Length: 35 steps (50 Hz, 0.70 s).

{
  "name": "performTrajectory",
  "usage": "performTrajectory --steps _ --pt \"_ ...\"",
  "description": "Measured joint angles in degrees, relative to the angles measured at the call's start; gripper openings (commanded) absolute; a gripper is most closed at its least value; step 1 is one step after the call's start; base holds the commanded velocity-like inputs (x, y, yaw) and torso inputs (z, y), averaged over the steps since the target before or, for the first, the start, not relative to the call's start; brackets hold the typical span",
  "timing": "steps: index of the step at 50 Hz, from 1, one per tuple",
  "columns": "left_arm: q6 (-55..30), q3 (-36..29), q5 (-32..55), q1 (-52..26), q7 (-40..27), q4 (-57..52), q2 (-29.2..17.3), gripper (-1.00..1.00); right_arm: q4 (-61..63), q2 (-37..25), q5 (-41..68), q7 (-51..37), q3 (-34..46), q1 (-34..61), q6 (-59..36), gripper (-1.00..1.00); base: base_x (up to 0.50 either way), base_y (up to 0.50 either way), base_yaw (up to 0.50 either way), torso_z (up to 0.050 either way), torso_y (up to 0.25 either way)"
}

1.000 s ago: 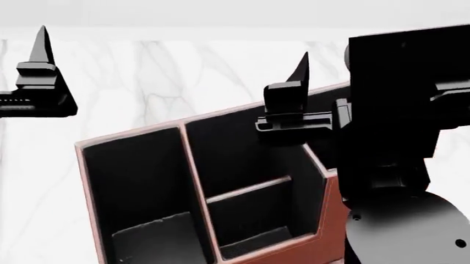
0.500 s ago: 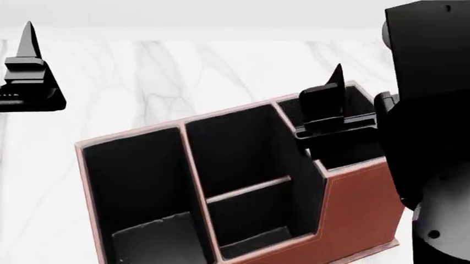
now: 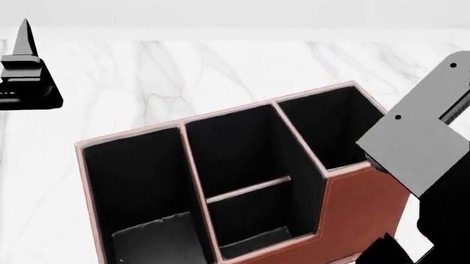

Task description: Pick up the book and place it in the left compartment of the caddy.

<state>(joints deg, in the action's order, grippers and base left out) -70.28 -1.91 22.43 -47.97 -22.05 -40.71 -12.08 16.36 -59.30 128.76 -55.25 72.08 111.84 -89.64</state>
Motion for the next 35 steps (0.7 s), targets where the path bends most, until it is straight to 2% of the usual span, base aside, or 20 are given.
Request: performTrajectory --steps 7,15,29,35 --pt "0.03 -0.03 0.22 -0.06 -0.19 0.05 -0.12 1.00 0.88 -2.65 1.95 4.49 12.51 6.61 0.06 1.00 0.00 0.00 0.00 0.000 0.000" --pt "-0.06 0.08 0.54 -0.30 -0.40 0.09 -0.23 1.00 1.57 -4.17 2.22 7.75 20.66 10.35 0.41 1.00 0.00 0.00 0.00 0.000 0.000" --pt "0.17 -0.02 0.97 -0.29 -0.75 0.28 -0.38 1.00 2.46 -4.72 -1.63 12.32 25.07 11.32 1.37 1.00 0.00 0.00 0.00 0.000 0.000" --pt "0.43 -0.26 1.11 -0.09 -0.90 0.44 -0.41 1.00 3.48 -3.93 -8.13 15.61 24.49 9.96 1.29 1.00 0.00 0.00 0.00 0.000 0.000"
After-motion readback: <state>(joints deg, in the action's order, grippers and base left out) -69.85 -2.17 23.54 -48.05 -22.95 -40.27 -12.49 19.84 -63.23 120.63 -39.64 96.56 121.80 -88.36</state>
